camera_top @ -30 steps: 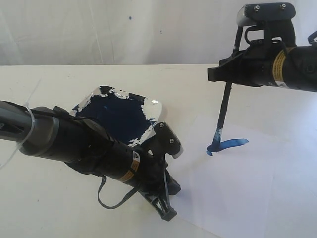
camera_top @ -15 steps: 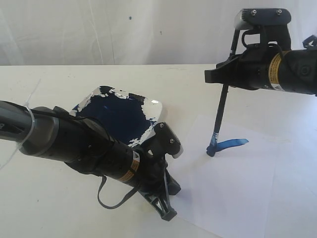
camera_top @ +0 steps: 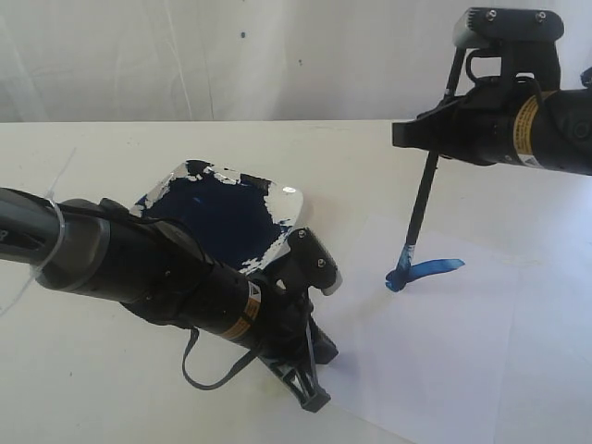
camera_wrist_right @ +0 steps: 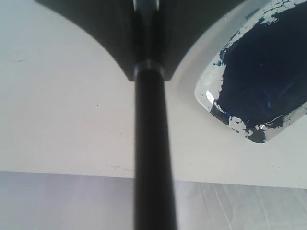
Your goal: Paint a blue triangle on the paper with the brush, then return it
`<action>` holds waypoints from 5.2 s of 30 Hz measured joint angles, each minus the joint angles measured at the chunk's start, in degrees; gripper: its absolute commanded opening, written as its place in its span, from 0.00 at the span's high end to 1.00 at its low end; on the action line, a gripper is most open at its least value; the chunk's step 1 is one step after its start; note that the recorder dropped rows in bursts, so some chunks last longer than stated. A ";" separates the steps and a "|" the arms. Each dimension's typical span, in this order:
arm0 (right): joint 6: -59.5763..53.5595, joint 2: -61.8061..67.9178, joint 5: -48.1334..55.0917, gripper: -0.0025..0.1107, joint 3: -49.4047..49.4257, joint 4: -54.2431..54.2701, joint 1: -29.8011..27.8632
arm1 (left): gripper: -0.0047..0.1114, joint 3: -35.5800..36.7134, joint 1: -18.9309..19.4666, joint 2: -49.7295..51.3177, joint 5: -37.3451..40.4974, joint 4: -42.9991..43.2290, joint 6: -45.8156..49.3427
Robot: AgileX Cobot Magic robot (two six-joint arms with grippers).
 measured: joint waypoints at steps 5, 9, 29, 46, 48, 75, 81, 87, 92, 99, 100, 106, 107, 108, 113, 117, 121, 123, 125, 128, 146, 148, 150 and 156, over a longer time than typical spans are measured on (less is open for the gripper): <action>0.00 0.00 0.00 0.98 -0.80 0.00 0.00 | 0.96 0.00 0.00 0.00 0.00 0.00 0.00; 0.00 0.59 0.00 0.98 -2.46 0.00 0.00 | 0.96 0.00 0.00 0.00 0.00 0.00 0.00; 0.09 -0.14 2.76 0.98 0.98 0.00 0.00 | 0.96 0.00 0.00 0.00 0.00 0.00 0.00; 0.12 -9.92 9.83 0.98 8.88 0.21 0.00 | 0.96 0.00 0.00 0.00 -0.28 0.00 0.00; 0.12 -10.84 10.98 0.98 9.61 0.46 0.00 | 0.96 0.00 0.00 0.00 -0.38 0.00 0.00; -0.02 -16.10 12.02 0.98 10.83 1.53 0.00 | 0.96 0.00 0.00 0.00 -0.38 0.00 0.00; -0.42 -15.99 12.36 0.98 8.31 1.19 0.00 | 0.96 0.00 0.00 0.00 -0.38 0.00 0.00; 15.05 -13.76 26.06 0.98 6.56 -5.39 0.00 | 0.96 0.00 0.00 0.00 -0.38 0.00 0.00; 35.33 -11.17 29.60 0.98 6.30 -19.82 0.00 | 0.96 0.00 0.00 0.00 -0.38 0.00 0.00; 39.16 -4.72 29.54 0.98 4.34 -23.13 0.00 | 0.96 0.00 0.00 0.00 -0.53 0.00 0.00; 39.16 -3.77 29.54 0.98 3.58 -23.22 0.00 | 0.96 0.00 0.00 0.00 -0.53 0.00 0.00; 39.16 -1.06 29.54 0.98 2.21 -23.22 0.00 | 0.96 0.00 0.00 0.00 -0.53 0.10 0.00; 39.16 -0.93 29.54 0.98 2.15 -23.22 0.00 | 0.96 0.00 0.00 0.00 -0.53 0.10 0.00; 39.16 -0.66 29.54 0.98 2.15 -23.22 0.00 | 0.96 0.00 0.00 0.00 -0.53 0.10 0.00; 39.16 -0.29 29.43 0.98 2.15 -23.22 0.00 | 0.96 0.00 0.00 0.00 -0.53 0.10 0.00; 39.16 -0.29 29.43 0.98 2.15 -23.22 0.00 | 0.96 0.00 0.00 0.00 -0.53 0.10 0.00; 39.16 -0.29 29.43 0.98 2.15 -23.22 0.00 | 0.96 0.00 0.00 0.00 -0.53 0.10 0.00; 39.16 -0.29 29.43 0.98 2.15 -23.22 0.00 | 0.96 0.00 0.00 0.00 -0.53 0.10 0.00; 39.16 -0.29 29.43 0.98 2.15 -23.22 0.00 | 0.96 0.00 0.00 0.00 -0.53 0.10 0.00; 39.16 -0.29 29.43 0.98 2.15 -23.22 0.00 | 0.96 0.00 0.00 0.00 -0.53 0.10 0.00; 39.16 1.95 29.53 0.98 2.15 -23.40 0.00 | 0.96 0.00 0.00 0.00 -0.53 0.10 0.00; 39.16 2.04 29.45 0.98 2.15 -23.40 0.00 | 0.96 0.00 0.00 0.00 -0.53 0.10 0.00; 39.16 2.04 29.16 0.98 2.15 -23.50 0.00 | 0.96 0.00 0.00 0.00 -0.53 0.10 0.00; 38.54 2.04 28.00 0.98 2.15 -23.50 0.00 | 0.96 0.00 0.00 0.00 -0.53 0.10 0.00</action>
